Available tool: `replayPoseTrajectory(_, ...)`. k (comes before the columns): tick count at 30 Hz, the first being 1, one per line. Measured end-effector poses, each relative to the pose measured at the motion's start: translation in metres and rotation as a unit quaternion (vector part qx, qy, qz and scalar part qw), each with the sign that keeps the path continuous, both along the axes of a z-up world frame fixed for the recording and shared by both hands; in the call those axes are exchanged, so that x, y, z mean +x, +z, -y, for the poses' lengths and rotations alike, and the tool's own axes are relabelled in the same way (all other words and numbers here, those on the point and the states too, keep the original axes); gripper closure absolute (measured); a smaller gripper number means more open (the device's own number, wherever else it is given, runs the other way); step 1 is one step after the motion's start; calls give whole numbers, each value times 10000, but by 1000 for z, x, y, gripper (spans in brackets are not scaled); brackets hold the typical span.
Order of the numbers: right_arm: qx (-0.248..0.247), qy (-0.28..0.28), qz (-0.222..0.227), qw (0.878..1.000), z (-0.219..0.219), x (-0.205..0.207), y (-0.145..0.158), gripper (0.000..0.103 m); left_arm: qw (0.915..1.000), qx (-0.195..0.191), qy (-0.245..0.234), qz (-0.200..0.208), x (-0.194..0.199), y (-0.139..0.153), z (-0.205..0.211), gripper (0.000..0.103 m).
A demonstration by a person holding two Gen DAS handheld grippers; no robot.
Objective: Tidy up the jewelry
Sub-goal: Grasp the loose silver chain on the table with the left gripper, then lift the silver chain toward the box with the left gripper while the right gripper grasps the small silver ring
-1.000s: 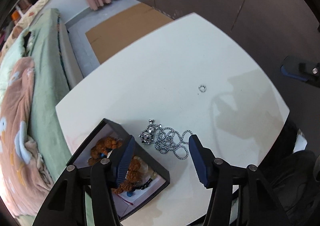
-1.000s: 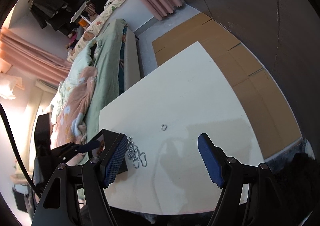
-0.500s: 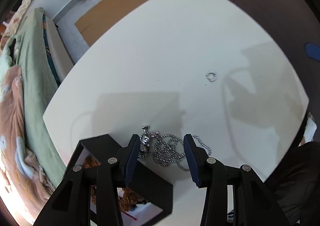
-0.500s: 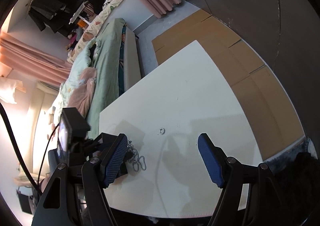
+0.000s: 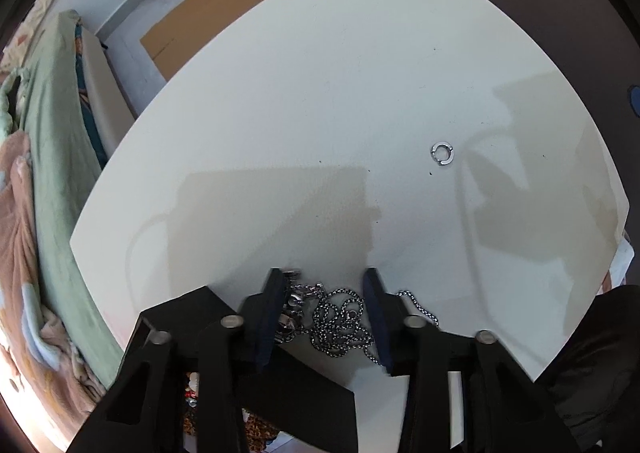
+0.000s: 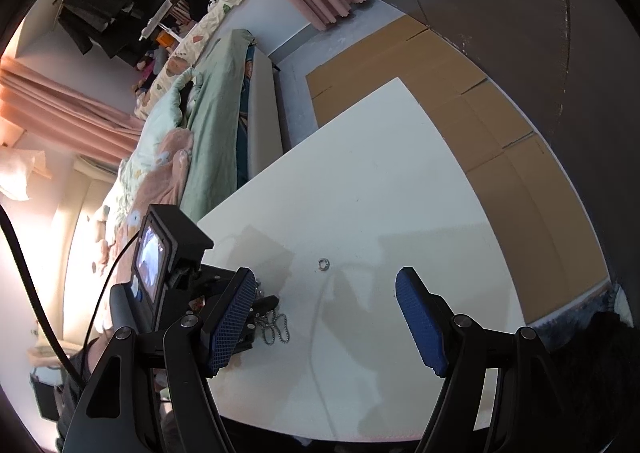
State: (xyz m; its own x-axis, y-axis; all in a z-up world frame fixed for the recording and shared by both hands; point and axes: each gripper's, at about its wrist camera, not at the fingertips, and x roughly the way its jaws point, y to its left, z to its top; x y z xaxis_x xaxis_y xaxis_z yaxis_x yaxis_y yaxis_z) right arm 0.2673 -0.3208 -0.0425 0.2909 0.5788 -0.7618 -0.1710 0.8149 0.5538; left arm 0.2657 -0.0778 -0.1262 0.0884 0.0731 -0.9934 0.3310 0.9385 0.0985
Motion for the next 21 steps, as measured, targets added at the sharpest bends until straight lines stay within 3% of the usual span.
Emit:
replayPoseTrajectory(5,-34,47,27,10000,-1,0,0,30,9997,69,106,211,-7,1,-6,87)
replayPoseTrajectory(8,-71,69,33,9999,-1,2,-1,30,9985,-216,351,356,-10,10,-11,101)
replayPoseTrajectory(21,-89,205,-110,9997,-15,9,-15,30,9887,-916,662,989,-25,66,-20,101)
